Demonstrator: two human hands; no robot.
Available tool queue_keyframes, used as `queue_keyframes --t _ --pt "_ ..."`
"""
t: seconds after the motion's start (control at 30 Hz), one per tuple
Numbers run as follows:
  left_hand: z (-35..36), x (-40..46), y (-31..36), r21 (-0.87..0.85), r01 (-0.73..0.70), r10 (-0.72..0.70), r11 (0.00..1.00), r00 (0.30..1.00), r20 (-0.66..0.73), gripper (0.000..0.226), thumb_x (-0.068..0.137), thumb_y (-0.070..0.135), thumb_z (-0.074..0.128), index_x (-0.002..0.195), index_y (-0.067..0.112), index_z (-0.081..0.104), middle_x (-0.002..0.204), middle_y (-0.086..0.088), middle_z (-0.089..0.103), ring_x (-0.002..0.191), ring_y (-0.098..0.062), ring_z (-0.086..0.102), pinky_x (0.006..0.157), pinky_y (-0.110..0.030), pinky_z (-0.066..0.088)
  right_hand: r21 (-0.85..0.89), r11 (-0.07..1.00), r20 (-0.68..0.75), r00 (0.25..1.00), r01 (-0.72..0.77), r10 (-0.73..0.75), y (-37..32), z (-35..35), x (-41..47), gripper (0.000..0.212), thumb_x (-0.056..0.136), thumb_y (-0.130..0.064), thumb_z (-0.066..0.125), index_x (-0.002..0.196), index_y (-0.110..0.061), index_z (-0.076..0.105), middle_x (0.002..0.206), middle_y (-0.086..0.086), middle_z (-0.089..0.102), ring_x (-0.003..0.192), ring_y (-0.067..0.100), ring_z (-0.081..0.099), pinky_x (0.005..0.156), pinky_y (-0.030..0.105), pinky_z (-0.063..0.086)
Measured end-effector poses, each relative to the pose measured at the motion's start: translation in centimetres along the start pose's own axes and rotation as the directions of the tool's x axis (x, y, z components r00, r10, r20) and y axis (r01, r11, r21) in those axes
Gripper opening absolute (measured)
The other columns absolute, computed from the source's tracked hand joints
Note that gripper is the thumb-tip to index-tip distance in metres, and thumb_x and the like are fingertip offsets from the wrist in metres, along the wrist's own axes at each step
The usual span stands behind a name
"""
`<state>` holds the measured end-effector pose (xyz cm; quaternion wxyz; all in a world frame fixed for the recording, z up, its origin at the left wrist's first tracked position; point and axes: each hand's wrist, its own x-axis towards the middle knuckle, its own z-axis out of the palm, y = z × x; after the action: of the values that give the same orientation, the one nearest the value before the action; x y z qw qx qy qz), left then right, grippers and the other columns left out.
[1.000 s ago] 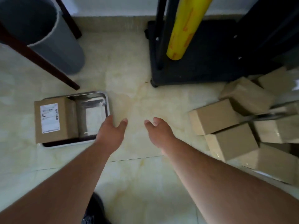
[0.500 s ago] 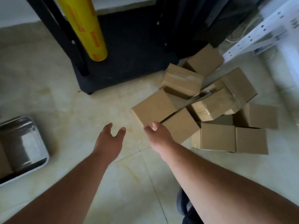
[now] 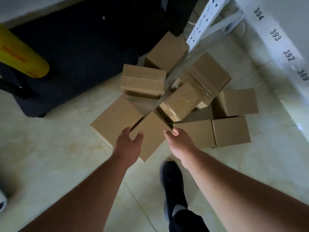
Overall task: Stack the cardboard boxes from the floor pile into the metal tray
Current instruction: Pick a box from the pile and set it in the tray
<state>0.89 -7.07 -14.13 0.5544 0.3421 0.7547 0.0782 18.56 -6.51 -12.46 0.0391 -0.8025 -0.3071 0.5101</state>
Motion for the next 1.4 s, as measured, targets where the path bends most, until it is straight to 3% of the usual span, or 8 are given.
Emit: queue_keyframes --t 0.43,0.83,1.0,1.1,1.17,1.4 --pt "12.2 0.1 2.2 0.065 0.004 -0.015 0.998 0.983 0.181 0.075 0.1 0.053 0.057 0.163 0.022 0.03 0.166 -0.007 0.039 0.149 -0.028 0.042 0.118 -0.041 0.037 0.063 0.98 -0.117 0.974 -0.19 0.196 9.7 -9.0 5.2 0.065 0.104 -0.047 0.052 0.157 -0.011 0.039 0.16 0.01 0.044 0.143 0.03 0.045 0.112 0.033 0.036" --pt "19.0 3.2 0.8 0.084 0.103 -0.12 0.991 0.963 0.239 0.075 0.101 0.055 0.054 0.163 0.02 0.031 0.165 -0.008 0.041 0.148 -0.028 0.043 0.119 -0.042 0.037 0.037 0.974 -0.158 0.961 -0.224 0.227 13.7 -10.5 11.4 0.065 0.103 -0.043 0.054 0.155 -0.009 0.039 0.159 0.012 0.045 0.142 0.032 0.047 0.112 0.036 0.037" --pt "20.0 4.6 0.8 0.084 0.13 -0.147 0.988 0.956 0.254 0.074 0.102 0.053 0.052 0.164 0.019 0.029 0.165 -0.006 0.04 0.146 -0.029 0.045 0.116 -0.041 0.037 0.008 0.972 -0.2 0.952 -0.237 0.233 14.1 -10.6 12.9 0.062 0.103 -0.042 0.054 0.153 -0.008 0.043 0.156 0.013 0.047 0.139 0.032 0.05 0.11 0.035 0.04" --pt "20.3 5.2 0.7 0.073 0.121 -0.136 0.99 0.954 0.268 0.065 0.101 0.052 0.053 0.157 0.022 0.041 0.148 -0.005 0.058 0.124 -0.027 0.061 0.105 -0.041 0.048 -0.02 0.971 -0.237 0.944 -0.24 0.228 14.4 -10.6 13.5 0.059 0.103 -0.041 0.053 0.151 -0.008 0.045 0.155 0.013 0.049 0.136 0.032 0.054 0.107 0.035 0.043" --pt "20.5 5.4 0.6 0.067 0.115 -0.13 0.991 0.952 0.277 0.057 0.102 0.049 0.053 0.151 0.022 0.049 0.137 -0.003 0.063 0.115 -0.025 0.062 0.097 -0.037 0.048 -0.038 0.97 -0.235 0.946 -0.238 0.223 14.7 -10.5 13.8 0.06 0.102 -0.042 0.053 0.152 -0.01 0.044 0.155 0.012 0.048 0.136 0.032 0.053 0.108 0.036 0.042" --pt "20.1 4.7 0.8 0.066 0.123 -0.137 0.99 0.949 0.284 0.05 0.103 0.042 0.054 0.148 0.021 0.051 0.133 -0.001 0.064 0.113 -0.023 0.06 0.091 -0.033 0.043 -0.095 0.959 -0.191 0.95 -0.268 0.247 15.2 -11.2 14.2 0.07 0.098 -0.052 0.053 0.157 -0.017 0.04 0.158 0.011 0.044 0.139 0.034 0.048 0.114 0.043 0.041"
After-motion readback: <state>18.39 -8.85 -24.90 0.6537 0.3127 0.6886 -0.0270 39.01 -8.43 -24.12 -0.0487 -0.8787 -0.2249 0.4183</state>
